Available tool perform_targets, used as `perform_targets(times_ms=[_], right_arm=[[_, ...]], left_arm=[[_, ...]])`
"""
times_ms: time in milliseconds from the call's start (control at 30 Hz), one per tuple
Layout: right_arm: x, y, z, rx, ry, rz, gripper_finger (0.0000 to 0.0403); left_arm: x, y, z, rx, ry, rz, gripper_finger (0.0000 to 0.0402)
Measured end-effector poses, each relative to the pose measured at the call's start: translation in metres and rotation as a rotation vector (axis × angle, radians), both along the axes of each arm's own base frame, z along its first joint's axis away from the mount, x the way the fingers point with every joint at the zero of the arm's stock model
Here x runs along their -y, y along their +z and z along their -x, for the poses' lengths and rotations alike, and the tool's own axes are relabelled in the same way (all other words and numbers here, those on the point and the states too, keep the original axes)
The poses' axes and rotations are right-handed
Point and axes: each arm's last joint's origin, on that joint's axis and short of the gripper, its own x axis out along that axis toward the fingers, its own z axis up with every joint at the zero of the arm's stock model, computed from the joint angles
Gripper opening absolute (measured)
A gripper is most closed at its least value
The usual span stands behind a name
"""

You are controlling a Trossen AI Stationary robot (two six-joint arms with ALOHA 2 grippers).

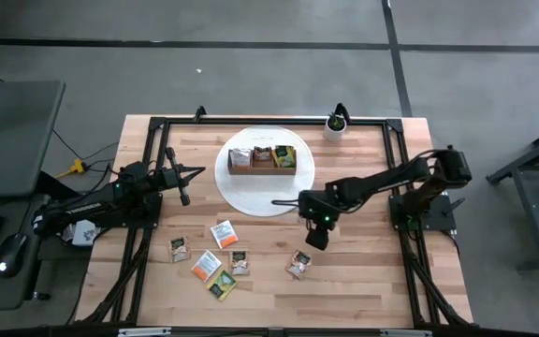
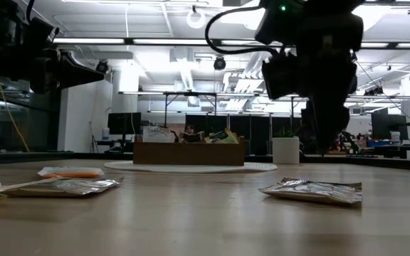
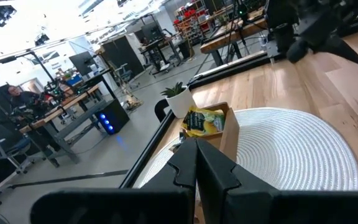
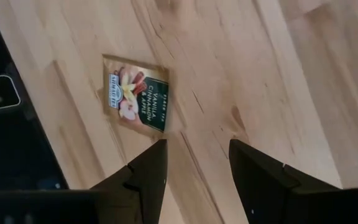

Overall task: Pick & Place Tea
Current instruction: Put the brown tea bag into the middle section of the wooden organizer

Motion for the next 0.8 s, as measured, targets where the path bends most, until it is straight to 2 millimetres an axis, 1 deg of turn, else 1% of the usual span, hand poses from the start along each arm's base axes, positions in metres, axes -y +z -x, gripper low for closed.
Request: perform_targets(times_ms=[300, 533, 800], right_arm=[[-0.006, -0.023, 0.011, 0.082, 0.038, -0.029, 0.0168], [-0.009, -0.031, 0.016, 0.127, 0.07, -0.031, 0.0168], [-0.023, -0.032, 0.017, 0.198, 0.17, -0.038, 0.0168]], left_arm=[[0.0, 0.0, 0.0, 0.0, 0.0, 0.0, 0.0001], [0.0, 0.0, 0.0, 0.0, 0.001, 0.0, 0.0001], [0.0, 0.0, 0.0, 0.0, 0.0, 0.0, 0.0001]])
